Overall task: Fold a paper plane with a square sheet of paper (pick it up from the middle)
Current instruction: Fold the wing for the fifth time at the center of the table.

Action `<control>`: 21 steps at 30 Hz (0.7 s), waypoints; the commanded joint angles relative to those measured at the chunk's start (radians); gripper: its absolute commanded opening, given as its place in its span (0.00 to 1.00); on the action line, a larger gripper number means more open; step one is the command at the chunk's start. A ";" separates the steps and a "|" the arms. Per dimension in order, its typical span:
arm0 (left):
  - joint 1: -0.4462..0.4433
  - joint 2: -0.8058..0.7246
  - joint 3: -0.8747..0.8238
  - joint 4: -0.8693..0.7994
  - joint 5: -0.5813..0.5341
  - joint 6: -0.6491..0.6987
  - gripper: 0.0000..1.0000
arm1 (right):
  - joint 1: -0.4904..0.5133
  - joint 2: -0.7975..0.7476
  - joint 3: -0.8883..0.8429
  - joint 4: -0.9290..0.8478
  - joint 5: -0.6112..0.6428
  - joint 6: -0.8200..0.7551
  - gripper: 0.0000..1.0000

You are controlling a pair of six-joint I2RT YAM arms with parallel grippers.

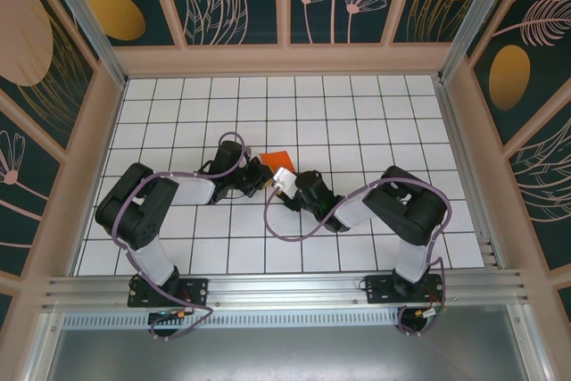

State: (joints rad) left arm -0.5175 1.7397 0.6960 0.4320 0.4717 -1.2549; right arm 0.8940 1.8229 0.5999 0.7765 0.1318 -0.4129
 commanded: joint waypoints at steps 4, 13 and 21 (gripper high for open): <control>-0.006 -0.048 0.018 -0.035 0.008 -0.007 0.03 | 0.009 0.017 0.012 0.076 0.001 -0.014 0.32; -0.005 -0.075 0.029 -0.068 -0.004 -0.002 0.05 | 0.006 0.043 0.011 0.111 0.044 -0.023 0.26; -0.005 -0.087 0.033 -0.090 -0.015 0.007 0.09 | 0.006 0.033 0.008 0.117 0.037 -0.009 0.14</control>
State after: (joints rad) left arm -0.5175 1.6844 0.7036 0.3798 0.4637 -1.2545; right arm 0.8948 1.8511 0.5999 0.8513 0.1642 -0.4210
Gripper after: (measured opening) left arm 0.083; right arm 0.141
